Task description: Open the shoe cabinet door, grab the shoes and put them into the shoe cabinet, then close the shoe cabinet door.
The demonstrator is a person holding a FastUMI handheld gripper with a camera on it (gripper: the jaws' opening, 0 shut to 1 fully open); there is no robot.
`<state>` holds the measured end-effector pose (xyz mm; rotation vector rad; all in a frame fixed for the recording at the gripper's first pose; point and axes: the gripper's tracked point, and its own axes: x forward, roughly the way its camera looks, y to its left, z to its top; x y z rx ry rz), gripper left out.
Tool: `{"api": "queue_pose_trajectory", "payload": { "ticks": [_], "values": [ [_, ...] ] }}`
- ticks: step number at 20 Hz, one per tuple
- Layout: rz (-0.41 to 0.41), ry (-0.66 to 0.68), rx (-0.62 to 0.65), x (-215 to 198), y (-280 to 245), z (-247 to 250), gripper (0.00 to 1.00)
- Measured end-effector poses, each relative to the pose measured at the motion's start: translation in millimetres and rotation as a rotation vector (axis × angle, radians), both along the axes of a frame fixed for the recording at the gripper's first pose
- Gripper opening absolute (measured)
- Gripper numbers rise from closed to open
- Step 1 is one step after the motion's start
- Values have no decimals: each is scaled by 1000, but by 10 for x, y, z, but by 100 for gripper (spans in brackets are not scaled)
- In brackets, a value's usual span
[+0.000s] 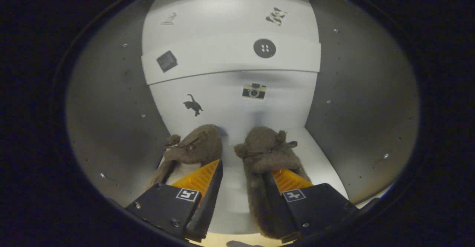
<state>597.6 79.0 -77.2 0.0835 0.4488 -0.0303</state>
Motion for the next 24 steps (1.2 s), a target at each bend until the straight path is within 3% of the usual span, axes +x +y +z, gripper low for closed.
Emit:
{"api": "queue_pose_trajectory", "payload": {
  "ticks": [3, 6, 12, 15, 24],
  "values": [
    [9, -85, -31, -383, 35, 149, 68],
    [48, -136, -15, -846, 165, 249, 85],
    [99, -225, -17, -1910, 295, 426, 88],
    [107, -278, -13, -2491, 274, 551, 98],
    [112, -363, 7, -4212, -97, 801, 99]
  ]
}}
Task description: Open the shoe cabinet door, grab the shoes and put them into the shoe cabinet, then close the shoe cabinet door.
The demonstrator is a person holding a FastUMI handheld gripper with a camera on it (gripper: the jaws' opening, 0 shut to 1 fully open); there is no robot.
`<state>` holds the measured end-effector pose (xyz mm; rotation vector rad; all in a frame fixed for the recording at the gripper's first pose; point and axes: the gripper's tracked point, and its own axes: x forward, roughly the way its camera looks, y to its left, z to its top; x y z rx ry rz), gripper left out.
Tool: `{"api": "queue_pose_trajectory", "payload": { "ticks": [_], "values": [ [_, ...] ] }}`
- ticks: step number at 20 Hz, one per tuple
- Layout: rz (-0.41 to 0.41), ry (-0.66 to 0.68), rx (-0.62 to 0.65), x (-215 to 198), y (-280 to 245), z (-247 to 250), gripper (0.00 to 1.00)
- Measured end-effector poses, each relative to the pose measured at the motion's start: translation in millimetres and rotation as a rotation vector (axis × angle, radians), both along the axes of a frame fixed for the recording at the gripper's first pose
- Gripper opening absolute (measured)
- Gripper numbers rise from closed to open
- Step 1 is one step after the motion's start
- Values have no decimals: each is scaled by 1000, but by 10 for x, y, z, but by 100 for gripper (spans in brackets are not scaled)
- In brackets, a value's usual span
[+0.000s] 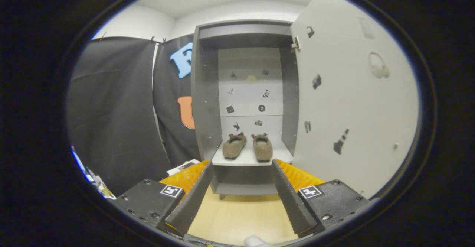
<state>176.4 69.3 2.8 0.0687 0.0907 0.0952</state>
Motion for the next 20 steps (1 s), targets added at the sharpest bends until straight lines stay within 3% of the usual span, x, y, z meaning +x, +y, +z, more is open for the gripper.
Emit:
{"api": "queue_pose_trajectory", "payload": {
  "ticks": [6, 11, 14, 20],
  "values": [
    [-77, -10, -17, -822, -675, 10, 99],
    [-181, -14, 9, -1263, -1491, -5, 99],
    [-241, -30, 13, -1319, -2029, -1, 99],
    [-235, -35, 13, -1014, -2779, -27, 99]
  ]
}}
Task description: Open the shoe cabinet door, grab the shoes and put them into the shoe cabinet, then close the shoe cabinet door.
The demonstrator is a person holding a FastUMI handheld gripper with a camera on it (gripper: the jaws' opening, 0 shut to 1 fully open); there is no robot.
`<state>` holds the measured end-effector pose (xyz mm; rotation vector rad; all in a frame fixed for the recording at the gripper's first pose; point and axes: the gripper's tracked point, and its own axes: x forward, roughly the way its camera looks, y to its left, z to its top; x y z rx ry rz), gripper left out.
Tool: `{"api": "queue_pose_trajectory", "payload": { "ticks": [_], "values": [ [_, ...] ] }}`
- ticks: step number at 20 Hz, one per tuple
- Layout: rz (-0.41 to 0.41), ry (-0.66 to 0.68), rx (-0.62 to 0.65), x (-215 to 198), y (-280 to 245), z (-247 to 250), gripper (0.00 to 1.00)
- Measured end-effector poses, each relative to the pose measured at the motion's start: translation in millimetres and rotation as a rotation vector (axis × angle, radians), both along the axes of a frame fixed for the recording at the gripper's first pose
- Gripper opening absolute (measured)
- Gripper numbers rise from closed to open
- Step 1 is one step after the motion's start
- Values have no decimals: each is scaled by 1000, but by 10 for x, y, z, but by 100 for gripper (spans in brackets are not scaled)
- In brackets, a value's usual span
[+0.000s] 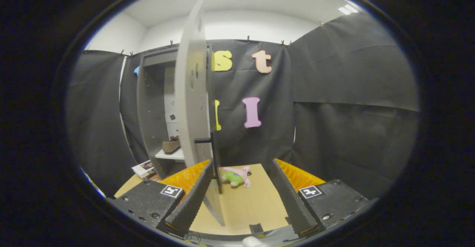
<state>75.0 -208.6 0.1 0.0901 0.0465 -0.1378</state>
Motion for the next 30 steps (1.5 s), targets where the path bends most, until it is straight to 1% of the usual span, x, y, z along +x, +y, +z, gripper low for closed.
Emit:
{"api": "queue_pose_trajectory", "payload": {
  "ticks": [1, 2, 5, 6, 9, 12, 14, 16, 21, 24, 30],
  "values": [
    [12, 9, 0, -32, -52, -3, 99],
    [39, 12, 7, 54, -92, -37, 99],
    [138, 30, 30, 288, -26, -126, 98],
    [167, 35, 32, 433, 15, -159, 98],
    [251, 38, 22, 534, 141, -193, 98],
    [283, 27, -31, 550, 149, -160, 97],
    [320, 41, -12, 570, 254, -197, 96],
    [346, 41, -27, 581, 311, -210, 93],
    [383, 46, -49, 565, 678, -201, 93],
    [393, 51, -27, 579, 1005, -216, 93],
    [386, 65, 8, 684, 1728, -209, 93]
  ]
}}
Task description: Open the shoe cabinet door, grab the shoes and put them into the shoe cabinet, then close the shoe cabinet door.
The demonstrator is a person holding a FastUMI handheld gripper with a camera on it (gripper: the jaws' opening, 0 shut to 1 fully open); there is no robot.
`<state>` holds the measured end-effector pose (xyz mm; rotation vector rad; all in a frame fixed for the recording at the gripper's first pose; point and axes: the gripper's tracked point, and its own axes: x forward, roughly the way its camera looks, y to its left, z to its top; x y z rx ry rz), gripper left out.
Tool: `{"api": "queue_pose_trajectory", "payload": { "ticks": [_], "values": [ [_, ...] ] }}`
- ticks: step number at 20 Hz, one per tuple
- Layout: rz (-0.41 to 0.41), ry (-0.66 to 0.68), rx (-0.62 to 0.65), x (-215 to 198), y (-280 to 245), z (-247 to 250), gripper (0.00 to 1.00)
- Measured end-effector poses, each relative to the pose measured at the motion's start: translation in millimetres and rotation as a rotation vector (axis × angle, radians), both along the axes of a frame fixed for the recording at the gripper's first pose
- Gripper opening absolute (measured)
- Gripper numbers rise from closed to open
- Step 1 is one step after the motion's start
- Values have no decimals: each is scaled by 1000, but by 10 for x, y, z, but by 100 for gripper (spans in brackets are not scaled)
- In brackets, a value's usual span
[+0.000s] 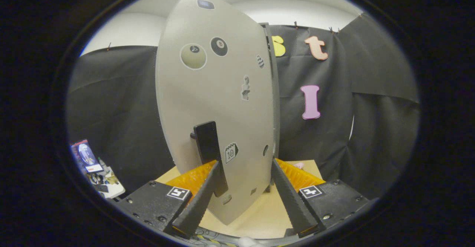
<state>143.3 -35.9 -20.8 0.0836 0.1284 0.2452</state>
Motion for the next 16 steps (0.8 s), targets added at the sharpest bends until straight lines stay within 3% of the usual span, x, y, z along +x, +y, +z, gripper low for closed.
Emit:
{"api": "queue_pose_trajectory", "payload": {
  "ticks": [8, 16],
  "values": [
    [78, 5, -6, 374, 954, 25, 97],
    [9, 1, -6, 446, 988, 94, 97]
  ]
}}
